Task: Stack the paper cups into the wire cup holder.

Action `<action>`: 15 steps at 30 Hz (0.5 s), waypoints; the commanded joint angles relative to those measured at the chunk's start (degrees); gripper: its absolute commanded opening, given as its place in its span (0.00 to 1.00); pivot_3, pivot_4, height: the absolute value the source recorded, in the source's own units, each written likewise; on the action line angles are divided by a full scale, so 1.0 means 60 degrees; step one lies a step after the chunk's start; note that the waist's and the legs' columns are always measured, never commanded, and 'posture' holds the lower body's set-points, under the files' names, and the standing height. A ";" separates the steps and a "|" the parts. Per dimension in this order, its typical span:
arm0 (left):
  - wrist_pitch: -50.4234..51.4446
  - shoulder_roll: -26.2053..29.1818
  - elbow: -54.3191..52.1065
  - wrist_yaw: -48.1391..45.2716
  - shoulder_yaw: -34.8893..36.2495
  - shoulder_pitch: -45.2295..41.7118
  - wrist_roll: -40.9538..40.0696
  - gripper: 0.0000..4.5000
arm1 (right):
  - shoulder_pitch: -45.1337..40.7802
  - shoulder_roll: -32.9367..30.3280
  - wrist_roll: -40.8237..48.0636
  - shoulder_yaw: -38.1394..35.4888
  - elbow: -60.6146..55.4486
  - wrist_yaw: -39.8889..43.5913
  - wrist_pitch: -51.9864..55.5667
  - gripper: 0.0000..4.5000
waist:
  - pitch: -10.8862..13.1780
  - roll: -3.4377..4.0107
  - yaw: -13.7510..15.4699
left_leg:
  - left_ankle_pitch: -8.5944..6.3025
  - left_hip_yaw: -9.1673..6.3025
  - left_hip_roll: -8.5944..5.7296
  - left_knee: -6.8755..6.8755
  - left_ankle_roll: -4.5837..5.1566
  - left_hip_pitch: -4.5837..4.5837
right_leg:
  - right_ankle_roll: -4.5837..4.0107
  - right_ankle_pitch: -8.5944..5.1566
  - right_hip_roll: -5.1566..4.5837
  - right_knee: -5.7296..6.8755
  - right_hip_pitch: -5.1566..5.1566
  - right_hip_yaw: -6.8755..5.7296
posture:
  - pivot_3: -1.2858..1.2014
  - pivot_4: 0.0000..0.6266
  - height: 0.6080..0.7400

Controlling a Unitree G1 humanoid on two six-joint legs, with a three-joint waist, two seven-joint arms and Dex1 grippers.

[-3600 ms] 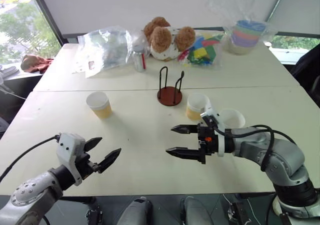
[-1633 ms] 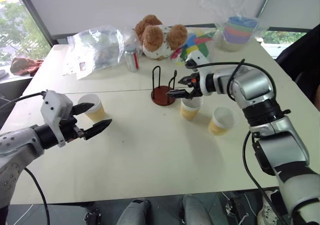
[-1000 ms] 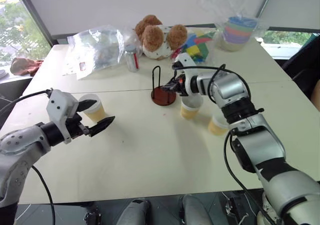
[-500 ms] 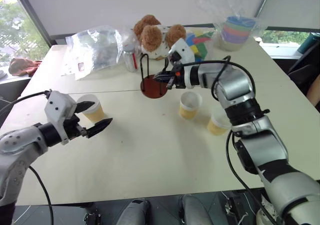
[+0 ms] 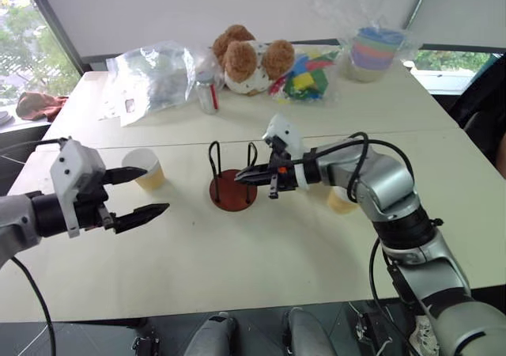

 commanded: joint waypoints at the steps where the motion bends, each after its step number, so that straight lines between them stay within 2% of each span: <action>1: -0.0107 0.0002 -0.0039 0.0088 -0.0087 -0.0228 0.0030 1.00 | -0.0128 -0.0055 -0.0107 0.0082 -0.0181 -0.0273 0.0053 0.01 | 0.0000 0.0000 -0.0001 | 0.0002 0.0001 0.0000 0.0000 -0.0004 0.0000 | 0.0000 0.0000 0.0000 0.0000 0.0000 0.0001 | 0.52 0.24 1.00; 2: -0.0112 -0.0002 -0.0020 0.0101 -0.0123 -0.0265 0.0039 1.00 | -0.0140 -0.0050 -0.0090 0.0093 -0.0167 -0.0321 0.0089 0.01 | 0.0000 0.0000 0.0002 | 0.0005 0.0001 0.0000 0.0000 -0.0009 0.0000 | 0.0000 0.0000 0.0000 -0.0001 -0.0001 0.0002 | 0.52 0.24 1.00; 5: -0.0167 -0.0033 0.0086 0.0138 -0.0287 -0.0386 0.0104 1.00 | -0.0169 -0.0021 0.0002 0.0095 -0.0195 -0.0431 0.0209 0.25 | 0.0000 0.0000 0.0006 | 0.0007 0.0001 0.0001 0.0000 -0.0013 0.0000 | 0.0000 0.0000 0.0002 -0.0001 -0.0001 0.0002 | 0.52 0.24 1.00; 10: -0.0289 -0.0092 0.0260 0.0076 -0.0616 -0.0628 0.0199 1.00 | -0.0141 -0.0267 0.0369 -0.0101 -0.0675 -0.0359 0.0703 0.82 | 0.0000 0.0000 0.0006 | 0.0007 0.0001 0.0002 0.0000 -0.0013 0.0000 | 0.0000 0.0000 0.0014 -0.0001 -0.0001 0.0002 | 0.52 0.24 1.00; 15: -0.0427 -0.0062 0.0450 -0.0099 -0.0861 -0.0874 0.0316 1.00 | 0.0198 -0.1178 0.1088 -0.0803 -0.1394 -0.0039 0.1218 0.82 | -0.0001 -0.0002 0.0047 | 0.0004 0.0001 0.0001 0.0003 -0.0009 -0.0003 | 0.0000 0.0000 0.0014 -0.0006 0.0002 0.0002 | 0.52 0.24 1.00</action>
